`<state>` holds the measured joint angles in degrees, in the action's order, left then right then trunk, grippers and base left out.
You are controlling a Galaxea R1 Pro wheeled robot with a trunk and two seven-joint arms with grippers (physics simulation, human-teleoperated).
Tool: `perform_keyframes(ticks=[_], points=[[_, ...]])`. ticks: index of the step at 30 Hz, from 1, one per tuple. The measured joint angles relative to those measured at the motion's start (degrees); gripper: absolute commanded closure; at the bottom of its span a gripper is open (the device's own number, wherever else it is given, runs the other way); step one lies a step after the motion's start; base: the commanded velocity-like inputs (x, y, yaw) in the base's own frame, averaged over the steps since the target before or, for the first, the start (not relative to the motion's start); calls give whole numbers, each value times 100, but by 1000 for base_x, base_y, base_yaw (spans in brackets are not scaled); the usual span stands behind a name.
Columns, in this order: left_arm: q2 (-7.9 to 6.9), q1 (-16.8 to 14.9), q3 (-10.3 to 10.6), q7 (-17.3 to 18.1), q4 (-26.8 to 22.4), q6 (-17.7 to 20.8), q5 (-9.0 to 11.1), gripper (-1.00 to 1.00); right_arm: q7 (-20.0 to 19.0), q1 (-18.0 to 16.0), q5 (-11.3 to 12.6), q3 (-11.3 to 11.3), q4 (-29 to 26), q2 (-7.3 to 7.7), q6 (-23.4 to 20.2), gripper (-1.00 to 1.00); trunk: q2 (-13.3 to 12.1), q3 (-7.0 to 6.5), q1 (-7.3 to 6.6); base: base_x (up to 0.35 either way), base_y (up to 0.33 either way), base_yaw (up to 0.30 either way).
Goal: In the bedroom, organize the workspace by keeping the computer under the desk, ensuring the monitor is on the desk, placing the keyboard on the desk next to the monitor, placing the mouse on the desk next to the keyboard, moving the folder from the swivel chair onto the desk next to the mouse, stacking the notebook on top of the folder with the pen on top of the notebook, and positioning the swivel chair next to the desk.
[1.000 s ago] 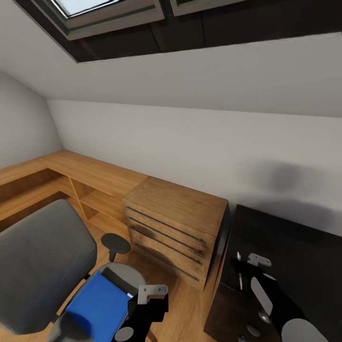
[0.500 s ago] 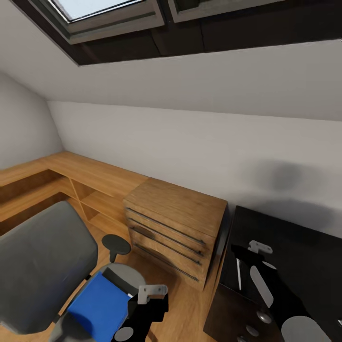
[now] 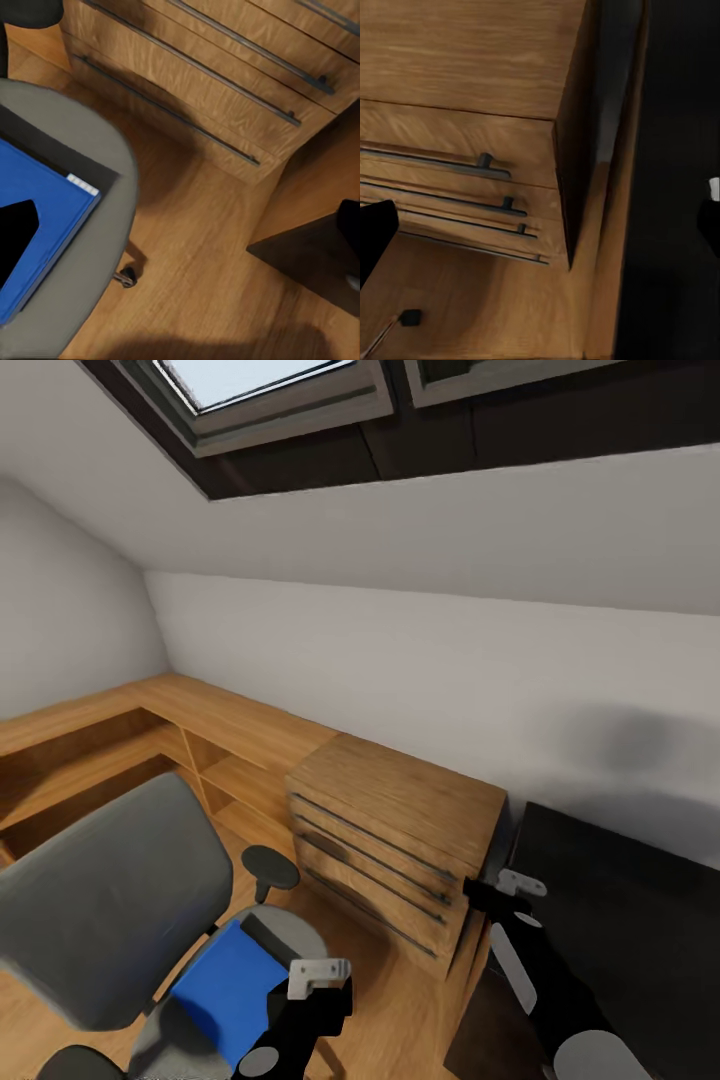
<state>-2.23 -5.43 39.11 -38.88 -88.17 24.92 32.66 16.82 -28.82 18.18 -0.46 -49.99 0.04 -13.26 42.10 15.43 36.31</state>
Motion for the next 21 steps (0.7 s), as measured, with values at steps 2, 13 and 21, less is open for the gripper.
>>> perform_keyframes(ticks=[2, 13, 21], points=[[0, 0, -1, -4, 1, 0, 0, -100, -3, 36, -51, -16, -5, -28, -2, -100, 0, 0, 0, 0, 0, 49], [0, 2, 4, -8, 2, 1, 0, -100, -24, 97, -82, -33, -154, -60, -32, -100, 0, 0, 0, 0, 0, 25], [-18, 1, -18, -15, 0, -9, -5, -100, -6, 99, -89, -25, -200, -60, -3, -100, 0, 0, 0, 0, 0, 269]])
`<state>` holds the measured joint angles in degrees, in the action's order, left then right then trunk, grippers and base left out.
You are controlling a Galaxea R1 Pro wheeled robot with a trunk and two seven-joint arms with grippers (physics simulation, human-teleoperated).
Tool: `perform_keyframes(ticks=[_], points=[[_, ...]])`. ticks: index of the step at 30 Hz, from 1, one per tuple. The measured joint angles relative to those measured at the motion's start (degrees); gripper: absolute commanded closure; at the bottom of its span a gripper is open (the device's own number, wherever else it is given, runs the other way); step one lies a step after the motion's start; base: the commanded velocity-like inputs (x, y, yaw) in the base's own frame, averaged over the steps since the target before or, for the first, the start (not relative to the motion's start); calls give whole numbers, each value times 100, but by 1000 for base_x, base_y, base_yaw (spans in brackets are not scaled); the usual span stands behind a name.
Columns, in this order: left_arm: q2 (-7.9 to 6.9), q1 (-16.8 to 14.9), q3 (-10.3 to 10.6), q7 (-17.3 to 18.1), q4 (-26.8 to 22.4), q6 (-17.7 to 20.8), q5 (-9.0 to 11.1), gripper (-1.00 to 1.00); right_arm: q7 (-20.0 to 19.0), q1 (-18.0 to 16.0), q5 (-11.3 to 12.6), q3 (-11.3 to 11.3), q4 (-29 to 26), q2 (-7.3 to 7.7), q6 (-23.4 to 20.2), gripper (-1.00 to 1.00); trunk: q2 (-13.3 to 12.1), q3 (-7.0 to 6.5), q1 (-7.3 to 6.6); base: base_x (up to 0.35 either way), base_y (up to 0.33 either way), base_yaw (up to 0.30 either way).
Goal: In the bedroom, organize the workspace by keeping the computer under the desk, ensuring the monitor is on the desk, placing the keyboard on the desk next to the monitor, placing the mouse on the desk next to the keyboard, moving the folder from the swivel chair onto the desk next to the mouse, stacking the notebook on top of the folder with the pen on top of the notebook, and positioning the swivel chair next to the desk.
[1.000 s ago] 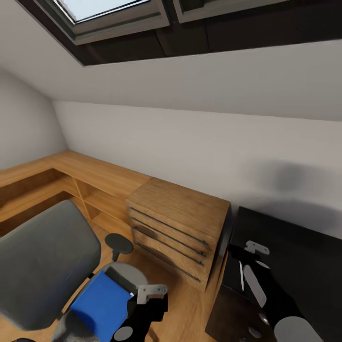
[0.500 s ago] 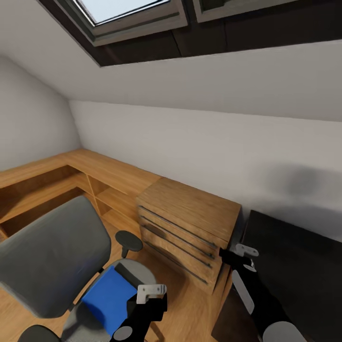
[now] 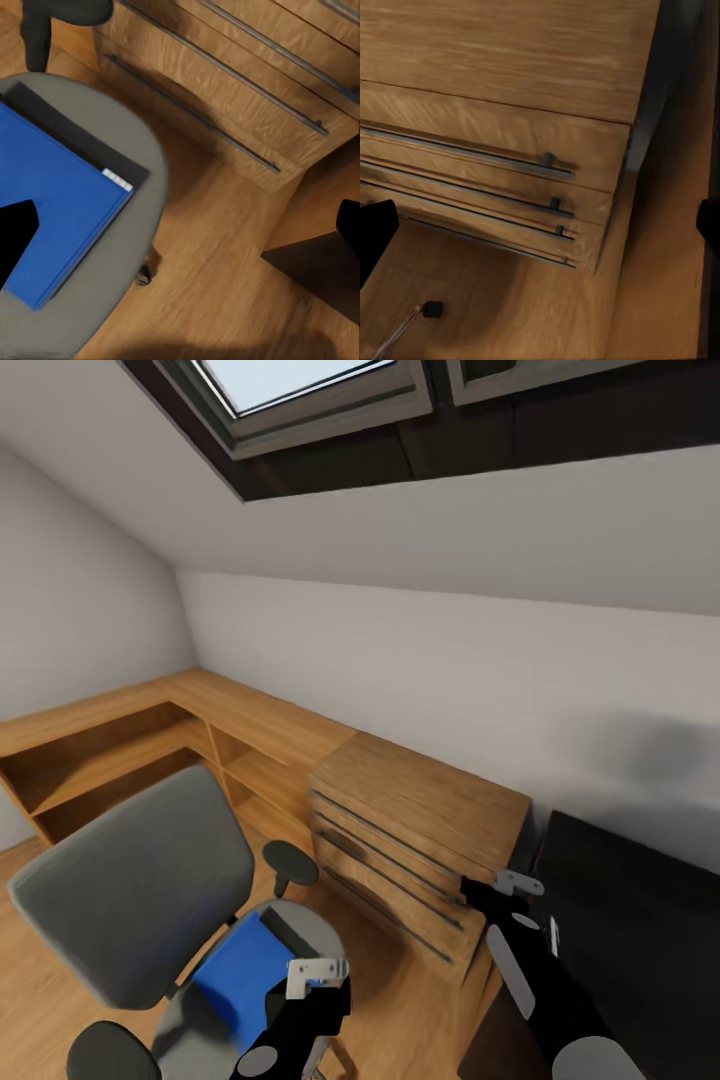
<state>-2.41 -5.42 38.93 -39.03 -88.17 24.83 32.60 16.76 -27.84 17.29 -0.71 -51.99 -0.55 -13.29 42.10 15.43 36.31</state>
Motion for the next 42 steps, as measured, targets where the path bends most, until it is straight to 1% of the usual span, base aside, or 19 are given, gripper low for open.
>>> perform_keyframes(ticks=[3, 9, 18, 20, 22, 23, 24, 25, 26, 27, 28, 29, 30, 31, 33, 35, 36, 42], points=[[-5, 1, -5, -2, 0, 0, -2, -100, -1, 0, -2, -1, 0, 0, 0, -100, 0, 0, 1, -73, 0, 280], [-8, -1, -11, -2, 0, 0, -4, -100, -1, 1, -8, 0, 0, 1, 0, -100, 0, 0, 3, -247, 0, 280], [-18, 1, -141, -2, -26, -25, -9, -100, -1, 0, -11, -3, 0, 1, 0, -100, 0, 15, 0, -66, 0, 279], [-22, 3, -204, -1, -34, -129, -6, -100, -1, 0, -11, -2, 0, 1, 0, -100, 0, 21, 0, -7, 0, 273], [-36, 3, -303, 13, -39, -347, -2, -100, -1, 0, -11, -1, 0, 1, 0, -100, 0, 29, 0, -4, 0, 260], [-50, 4, -372, 20, -42, -528, 1, -100, 0, 0, -10, -1, 0, 1, 0, -100, 0, 33, 0, -2, 0, 229], [-68, 4, -407, 23, -44, -619, 6, -100, -2, 0, -10, -1, -2, 3, 0, -100, 0, 37, 0, -2, 0, 156], [-123, 4, -468, 26, -48, -767, 10, -100, -3, 0, -10, -2, -5, 6, -1, -100, 0, 40, 0, -1, 0, 125], [-157, 4, -501, 26, -53, -827, 15, -100, -4, 0, -10, -1, -7, 7, -1, -100, 0, 43, 0, -1, 0, 80], [-221, 4, -562, 23, -63, -909, 35, -100, -5, 2, -10, -2, -10, 8, -3, -100, 0, 44, 0, 0, 0, 41], [-299, 2, -665, 21, -74, -981, 129, -100, -11, 6, -9, -1, -15, 9, -12, -100, 0, 45, 0, 0, 0, 26], [-333, 3, -746, 20, -78, -1010, 241, -100, -13, 5, -9, -1, -17, 10, -17, -100, 0, 45, 0, 0, 0, 21], [-346, 3, -788, 21, -79, -1021, 307, -100, -14, 6, -9, -2, -18, 10, -20, -100, 0, 46, 0, 0, 0, 9], [-376, 2, -947, 24, -83, -1042, 524, -100, -15, 7, -10, -2, -19, 11, -24, -100, 0, 46, 0, 0, 0, 7], [-386, 0, -1075, 25, -84, -1046, 627, -100, -16, 8, -10, -4, -20, 11, -23, -100, 0, 46, 0, 0, 0, 4], [-390, 1, -1177, 26, -85, -1048, 682, -100, -17, 9, -10, -4, -20, 11, -21, -100, 0, 46, 0, 0, 0, 1], [-394, 0, -1273, 26, -85, -1049, 725, -100, -12, 9, -10, -7, -15, 5, -9, -100, 0, 46, 0, 0, 0, 0], [-395, 3, -1318, 20, -87, -1055, 740, -100, -51, 8, -4, -13, 12, 1, -29, -100, 0, 46, 0, 0, 0, 203]])
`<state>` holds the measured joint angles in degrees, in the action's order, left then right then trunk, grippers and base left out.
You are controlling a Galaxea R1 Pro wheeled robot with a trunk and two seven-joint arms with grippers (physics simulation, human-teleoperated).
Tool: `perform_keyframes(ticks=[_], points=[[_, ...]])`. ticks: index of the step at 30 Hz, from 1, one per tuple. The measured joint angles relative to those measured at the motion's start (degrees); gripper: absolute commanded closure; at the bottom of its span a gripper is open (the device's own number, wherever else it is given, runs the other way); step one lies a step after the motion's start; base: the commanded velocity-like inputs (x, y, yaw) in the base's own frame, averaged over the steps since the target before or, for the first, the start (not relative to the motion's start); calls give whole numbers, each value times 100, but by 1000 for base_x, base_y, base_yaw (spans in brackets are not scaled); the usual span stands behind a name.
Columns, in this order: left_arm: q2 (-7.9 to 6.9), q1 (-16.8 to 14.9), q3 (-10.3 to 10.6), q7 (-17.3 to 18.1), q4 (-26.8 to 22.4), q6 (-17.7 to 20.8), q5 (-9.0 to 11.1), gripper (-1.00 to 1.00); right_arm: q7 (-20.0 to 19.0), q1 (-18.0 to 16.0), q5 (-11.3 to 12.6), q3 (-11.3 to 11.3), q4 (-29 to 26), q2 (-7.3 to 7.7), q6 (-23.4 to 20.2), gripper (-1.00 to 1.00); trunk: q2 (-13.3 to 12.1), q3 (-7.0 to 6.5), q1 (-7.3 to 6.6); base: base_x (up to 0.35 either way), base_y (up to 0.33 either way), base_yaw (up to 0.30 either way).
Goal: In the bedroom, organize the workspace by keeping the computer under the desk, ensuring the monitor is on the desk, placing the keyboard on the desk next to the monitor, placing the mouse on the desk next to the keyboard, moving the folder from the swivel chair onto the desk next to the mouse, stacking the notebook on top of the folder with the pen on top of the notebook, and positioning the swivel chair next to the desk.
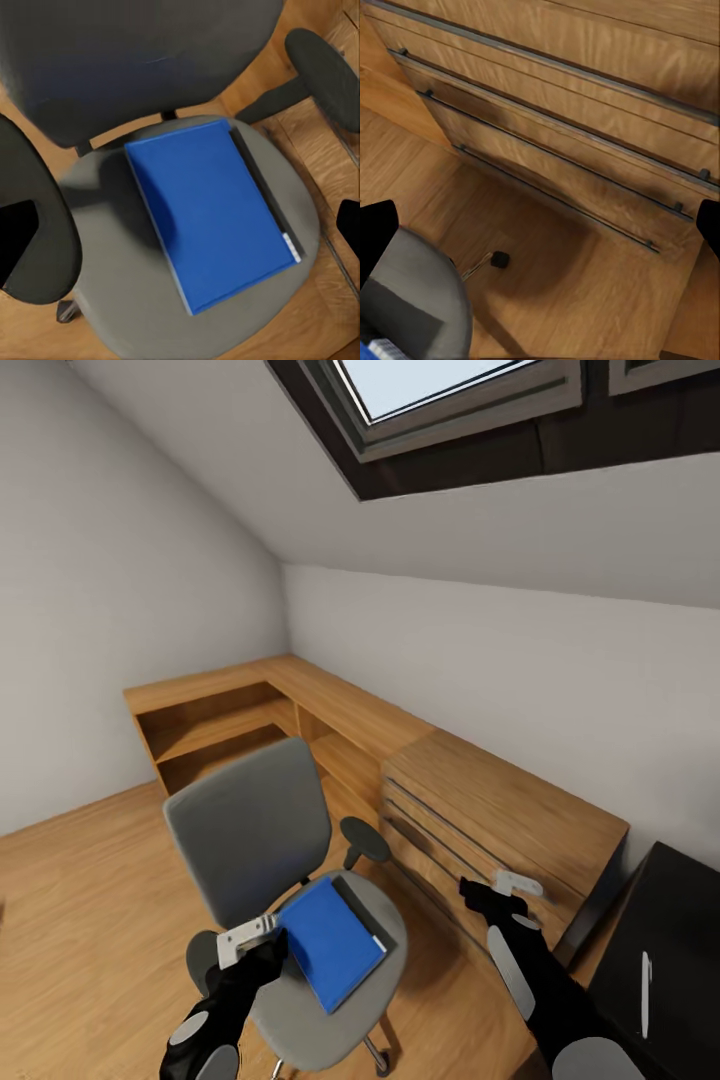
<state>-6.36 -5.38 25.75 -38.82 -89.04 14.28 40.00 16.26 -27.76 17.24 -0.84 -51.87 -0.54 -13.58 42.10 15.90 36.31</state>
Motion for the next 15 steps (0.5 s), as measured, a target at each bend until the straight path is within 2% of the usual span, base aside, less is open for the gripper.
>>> perform_keyframes(ticks=[4, 8, 12, 15], points=[[2, 1, -94, -2, -8, -3, 0, -100, -82, 0, -1, -2, 13, 0, -5, -100, 0, 4, 0, 0, 0, 269], [6, -1, -302, -10, -23, -8, -1, -100, -208, 0, -2, -3, 21, 0, -7, -100, 0, 14, 0, 0, 0, 270], [19, -1, -485, -13, -32, -10, 2, -100, -329, 18, -4, -4, 23, 0, -14, -100, 159, 98, 87, 0, 0, 268], [24, 0, -544, -16, -34, -12, 2, -100, -391, 45, -7, -38, 23, -1, -17, -100, 279, 162, 153, 0, 0, 266]])
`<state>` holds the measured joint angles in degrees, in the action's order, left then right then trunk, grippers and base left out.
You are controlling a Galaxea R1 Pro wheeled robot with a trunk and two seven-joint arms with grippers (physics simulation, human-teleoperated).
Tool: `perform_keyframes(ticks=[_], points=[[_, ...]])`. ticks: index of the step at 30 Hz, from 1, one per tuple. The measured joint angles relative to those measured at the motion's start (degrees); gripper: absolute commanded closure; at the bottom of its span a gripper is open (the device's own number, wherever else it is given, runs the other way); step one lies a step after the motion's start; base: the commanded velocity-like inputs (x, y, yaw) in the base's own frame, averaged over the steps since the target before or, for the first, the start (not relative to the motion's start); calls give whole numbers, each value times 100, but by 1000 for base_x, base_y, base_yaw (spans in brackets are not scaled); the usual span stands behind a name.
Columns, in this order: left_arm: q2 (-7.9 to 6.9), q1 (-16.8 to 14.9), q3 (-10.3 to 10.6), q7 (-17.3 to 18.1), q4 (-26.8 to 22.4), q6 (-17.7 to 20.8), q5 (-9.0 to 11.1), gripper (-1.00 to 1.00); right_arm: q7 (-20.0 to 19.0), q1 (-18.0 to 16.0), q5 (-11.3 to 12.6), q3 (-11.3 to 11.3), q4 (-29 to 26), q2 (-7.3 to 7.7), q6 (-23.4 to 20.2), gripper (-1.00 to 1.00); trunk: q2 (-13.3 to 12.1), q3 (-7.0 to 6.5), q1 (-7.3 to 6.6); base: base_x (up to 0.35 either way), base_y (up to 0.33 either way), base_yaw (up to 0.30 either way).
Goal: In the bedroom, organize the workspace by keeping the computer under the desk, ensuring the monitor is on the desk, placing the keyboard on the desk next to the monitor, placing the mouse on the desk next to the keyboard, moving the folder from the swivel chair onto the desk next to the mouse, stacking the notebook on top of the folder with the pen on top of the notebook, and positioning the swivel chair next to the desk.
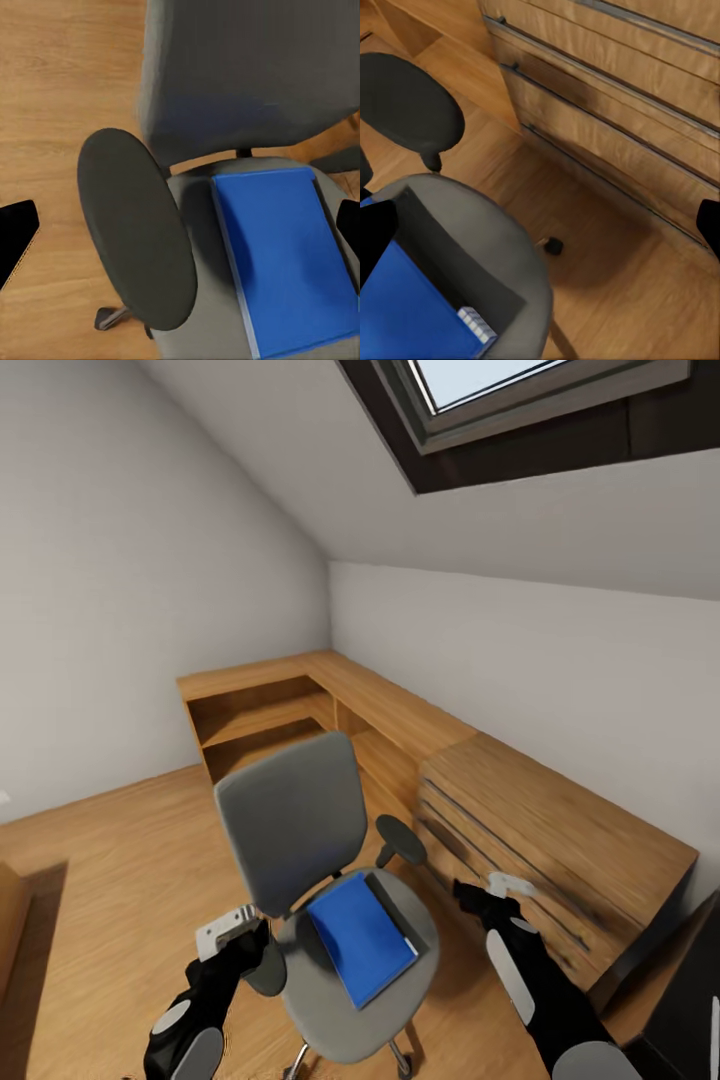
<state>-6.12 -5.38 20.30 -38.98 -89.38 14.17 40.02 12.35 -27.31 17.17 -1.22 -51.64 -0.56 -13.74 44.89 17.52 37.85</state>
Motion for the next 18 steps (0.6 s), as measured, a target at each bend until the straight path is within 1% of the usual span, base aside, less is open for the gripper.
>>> perform_keyframes(ticks=[4, 8, 12, 16, 18], points=[[2, -2, -35, -3, -1, 2, 6, -100, -27, 19, -3, -159, -5, 2, -2, -100, 161, 87, 88, 0, 0, 263], [1, -2, -45, -4, -1, -1, 43, -100, -35, 30, -3, -241, -6, 1, -1, -100, 321, 174, 176, 0, 0, 260], [-8, 0, -55, 1, -7, -1, 101, -100, -41, 33, -4, -265, -8, 0, -2, -100, 482, 263, 264, 0, 0, 259], [-9, -3, -196, 9, -10, 3, 179, -100, -44, 34, -4, -282, -7, 0, -2, -100, 643, 351, 352, 0, 0, 259], [-11, -1, -201, 11, -8, 5, 181, -100, -44, 34, -4, -283, -7, 1, 2, -100, 723, 396, 396, 0, 0, 250]])
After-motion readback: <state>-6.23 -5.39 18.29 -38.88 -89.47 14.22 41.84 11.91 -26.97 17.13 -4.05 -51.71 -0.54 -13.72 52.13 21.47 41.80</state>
